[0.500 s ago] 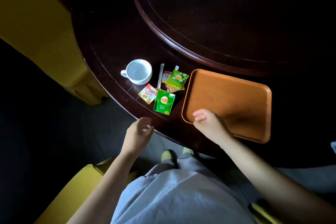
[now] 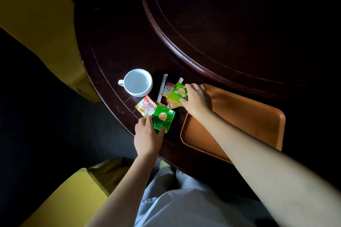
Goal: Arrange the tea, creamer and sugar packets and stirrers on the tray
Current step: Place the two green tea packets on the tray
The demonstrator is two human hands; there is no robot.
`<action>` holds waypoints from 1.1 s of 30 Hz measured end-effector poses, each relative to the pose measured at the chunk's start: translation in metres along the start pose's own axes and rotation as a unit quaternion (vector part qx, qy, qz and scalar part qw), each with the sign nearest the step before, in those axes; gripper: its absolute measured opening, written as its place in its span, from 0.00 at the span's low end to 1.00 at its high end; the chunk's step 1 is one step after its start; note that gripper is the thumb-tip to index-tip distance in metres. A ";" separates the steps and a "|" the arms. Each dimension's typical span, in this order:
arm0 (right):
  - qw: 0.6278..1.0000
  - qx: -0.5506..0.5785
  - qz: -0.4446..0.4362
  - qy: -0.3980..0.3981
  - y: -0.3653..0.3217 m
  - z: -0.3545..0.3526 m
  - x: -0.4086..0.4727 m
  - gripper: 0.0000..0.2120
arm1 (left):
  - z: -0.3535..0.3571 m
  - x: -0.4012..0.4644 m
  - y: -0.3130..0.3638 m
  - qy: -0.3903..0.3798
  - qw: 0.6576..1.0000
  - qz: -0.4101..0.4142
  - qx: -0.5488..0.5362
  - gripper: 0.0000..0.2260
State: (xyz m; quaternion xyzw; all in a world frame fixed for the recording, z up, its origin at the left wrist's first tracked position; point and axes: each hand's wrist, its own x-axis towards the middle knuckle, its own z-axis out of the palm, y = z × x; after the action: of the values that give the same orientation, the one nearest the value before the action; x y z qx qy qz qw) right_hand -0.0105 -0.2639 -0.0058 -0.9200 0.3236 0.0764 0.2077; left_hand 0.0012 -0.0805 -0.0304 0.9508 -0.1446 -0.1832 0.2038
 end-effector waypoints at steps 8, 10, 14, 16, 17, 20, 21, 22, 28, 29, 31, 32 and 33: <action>0.998 -0.063 -0.009 -0.025 0.007 0.008 0.029 0.24 | 0.009 0.007 0.007 0.029 0.999 -0.029 -0.011 0.23; 0.998 -0.061 -0.007 -0.029 0.009 0.008 0.031 0.24 | 0.009 0.007 0.008 0.032 0.999 -0.033 -0.018 0.21; 0.999 -0.033 -0.010 -0.003 0.010 0.008 0.029 0.26 | 0.008 0.004 0.009 0.029 0.997 -0.036 -0.069 0.17; 0.999 0.009 -0.026 0.025 0.010 0.007 0.027 0.22 | 0.004 0.003 0.010 0.036 0.991 -0.045 -0.120 0.12; 0.998 0.054 -0.031 0.031 0.010 0.006 0.026 0.19 | 0.000 0.001 0.011 0.046 0.986 -0.053 -0.148 0.09; 0.968 0.247 -0.041 0.008 0.011 -0.003 0.022 0.14 | -0.015 -0.002 0.019 0.082 0.971 -0.079 -0.212 0.03; 0.952 0.302 -0.043 0.007 0.014 -0.008 0.019 0.14 | -0.020 -0.002 0.022 0.087 0.966 -0.087 -0.227 0.03; 0.938 0.345 -0.036 0.017 0.020 -0.013 0.016 0.15 | -0.023 -0.001 0.027 0.086 0.962 -0.094 -0.241 0.02; 0.910 0.402 0.081 0.068 0.087 -0.030 -0.027 0.14 | -0.010 0.008 0.075 0.000 0.972 -0.044 -0.230 0.05; 0.914 0.388 0.101 0.055 0.098 -0.029 -0.035 0.13 | -0.004 0.010 0.083 -0.018 0.975 -0.025 -0.221 0.05; 0.924 0.362 0.121 0.027 0.115 -0.024 -0.044 0.14 | 0.009 0.014 0.094 -0.044 0.978 0.001 -0.203 0.07; 0.929 0.348 0.122 0.014 0.121 -0.021 -0.046 0.14 | 0.015 0.016 0.098 -0.058 0.980 0.006 -0.192 0.08; 0.934 0.335 0.121 0.005 0.125 -0.020 -0.048 0.14 | 0.020 0.017 0.101 -0.072 0.982 0.011 -0.174 0.08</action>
State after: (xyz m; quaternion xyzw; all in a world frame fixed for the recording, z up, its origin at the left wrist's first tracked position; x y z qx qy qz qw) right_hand -0.1265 -0.3336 -0.0167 -0.7514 0.4402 -0.0163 0.4913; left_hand -0.0118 -0.1812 -0.0079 0.8834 -0.1351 -0.2709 0.3577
